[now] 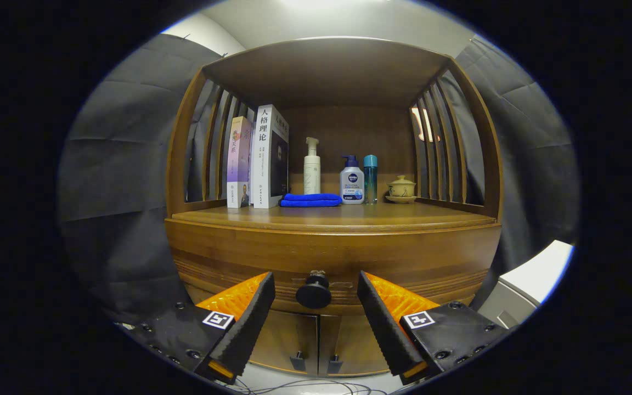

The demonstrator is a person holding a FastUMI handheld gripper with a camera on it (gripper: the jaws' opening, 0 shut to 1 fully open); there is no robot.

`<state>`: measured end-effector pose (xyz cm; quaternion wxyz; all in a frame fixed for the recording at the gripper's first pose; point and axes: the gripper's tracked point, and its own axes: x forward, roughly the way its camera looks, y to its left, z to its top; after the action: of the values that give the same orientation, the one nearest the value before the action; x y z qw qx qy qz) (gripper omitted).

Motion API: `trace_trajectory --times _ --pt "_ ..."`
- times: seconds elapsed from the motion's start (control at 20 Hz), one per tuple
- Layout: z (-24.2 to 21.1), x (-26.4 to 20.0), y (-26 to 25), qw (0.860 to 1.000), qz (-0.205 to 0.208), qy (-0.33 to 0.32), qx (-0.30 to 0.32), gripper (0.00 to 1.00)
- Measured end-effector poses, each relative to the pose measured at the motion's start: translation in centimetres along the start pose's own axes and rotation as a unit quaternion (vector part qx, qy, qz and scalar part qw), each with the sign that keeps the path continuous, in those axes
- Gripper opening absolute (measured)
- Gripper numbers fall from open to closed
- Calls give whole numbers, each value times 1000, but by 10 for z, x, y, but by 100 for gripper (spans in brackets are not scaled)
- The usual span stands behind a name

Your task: Pull open the drawer, take out the items inside it, and place them on the countertop above the cabinet.

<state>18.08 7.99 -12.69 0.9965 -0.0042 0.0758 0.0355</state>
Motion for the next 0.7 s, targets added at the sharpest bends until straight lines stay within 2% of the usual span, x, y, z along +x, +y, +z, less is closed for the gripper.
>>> trace_trajectory --times 0.35,0.7 --pt "-39 32 -2 997 -16 59 48 78" --pt "-39 33 2 998 -22 48 18 62"
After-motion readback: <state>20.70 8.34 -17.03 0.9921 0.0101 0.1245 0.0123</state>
